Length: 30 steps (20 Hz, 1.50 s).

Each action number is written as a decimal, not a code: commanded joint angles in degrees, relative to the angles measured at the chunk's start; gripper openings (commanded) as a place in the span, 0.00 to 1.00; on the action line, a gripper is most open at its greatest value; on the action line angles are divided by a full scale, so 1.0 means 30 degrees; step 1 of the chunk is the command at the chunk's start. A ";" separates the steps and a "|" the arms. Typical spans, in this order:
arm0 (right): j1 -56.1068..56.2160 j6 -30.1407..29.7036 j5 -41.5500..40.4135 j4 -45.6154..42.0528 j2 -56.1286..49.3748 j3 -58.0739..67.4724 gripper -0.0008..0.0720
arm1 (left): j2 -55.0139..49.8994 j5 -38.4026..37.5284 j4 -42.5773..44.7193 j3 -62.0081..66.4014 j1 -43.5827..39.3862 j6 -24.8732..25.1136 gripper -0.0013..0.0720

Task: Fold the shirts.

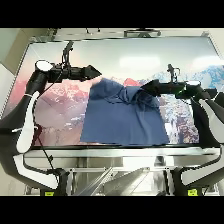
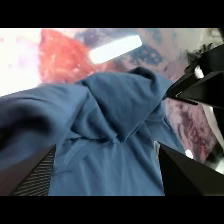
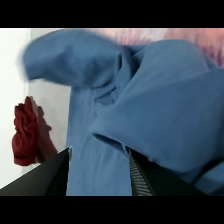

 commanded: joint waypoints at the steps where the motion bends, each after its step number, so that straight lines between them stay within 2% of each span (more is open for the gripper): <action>1: -0.1443 -0.2040 0.1756 -0.0379 -0.0787 0.1654 0.59 | -0.1326 -0.4532 0.0321 0.2659 0.1304 -0.2375 0.97; 2: -0.1756 -0.2047 0.1872 -0.0998 -0.0765 0.2492 0.73 | -0.1297 -0.5719 0.0568 0.3031 0.1654 -0.3009 0.95; 3: -0.1931 -0.1778 0.1865 -0.1894 -0.0765 0.3359 0.86 | -0.1239 -0.6892 0.0503 0.3104 0.1960 -0.3271 0.71; 4: -0.1916 -0.1246 0.1814 -0.2790 -0.0772 0.4022 0.86 | -0.1056 -0.7796 0.0554 0.2732 0.2069 -0.3672 0.67; 6: -0.1435 -0.0962 0.1800 -0.4918 -0.0794 0.4932 0.86 | -0.0270 -0.9646 0.1231 0.0612 0.2018 -0.4197 0.67; 7: -0.1064 -0.0962 0.1654 -0.6207 -0.0794 0.5209 0.86 | 0.0430 -1.0338 0.2477 -0.1151 0.1756 -0.4401 0.67; 9: -0.0277 -0.1180 0.1435 -0.8218 -0.0794 0.5705 0.86 | 0.2368 -1.0273 0.5122 -0.5646 0.0940 -0.4415 0.67; 11: 0.0605 -0.1778 0.1122 -0.9245 -0.0809 0.6164 0.86 | 0.4546 -0.8765 0.6499 -1.0499 0.0153 -0.4408 0.67; 14: 0.2295 -0.2186 -0.0729 -1.1868 -0.0816 0.6754 0.85 | 0.7380 -0.5581 0.6353 -1.6619 -0.0699 -0.4765 0.67; 17: 0.3716 -0.0699 -0.3140 -1.4659 -0.0816 0.6965 0.84 | 0.9486 -0.2091 0.6360 -2.0349 -0.1566 -0.5625 0.67; 20: 0.4226 -0.0510 -0.4058 -1.4848 -0.0831 0.6965 0.84 | 1.1213 0.0903 0.6368 -2.1704 -0.1559 -0.6339 0.67; 21: 0.4226 -0.0510 -0.4044 -1.4855 -0.0831 0.6965 0.84 | 1.1701 0.1224 0.6426 -2.1740 -0.1304 -0.6339 0.68; 22: 0.4218 -0.0510 -0.4044 -1.4855 -0.0831 0.6965 0.84 | 1.2138 0.1137 0.6572 -2.1536 -0.0809 -0.6346 0.82; 23: 0.4204 -0.0510 -0.4044 -1.4877 -0.0831 0.6965 0.84 | 1.2626 0.0976 0.6812 -2.1209 0.0000 -0.6346 0.90; 26: 0.4189 -0.0525 -0.4051 -1.4921 -0.0831 0.6965 0.84 | 1.3733 0.1253 0.7497 -2.0735 0.2761 -0.6324 0.90; 27: 0.4189 -0.0532 -0.4051 -1.4921 -0.0831 0.6965 0.78 | 1.3835 0.1137 0.7519 -2.0742 0.3512 -0.6258 0.90; 28: 0.4189 -0.0532 -0.4058 -1.4921 -0.0838 0.6965 0.64 | 1.3821 0.0947 0.7512 -2.0757 0.3993 -0.5945 0.90; 30: 0.4189 -0.0539 -0.4051 -1.4928 -0.0838 0.6965 0.61 | 1.3821 0.0962 0.7402 -2.1332 0.4022 -0.5807 0.90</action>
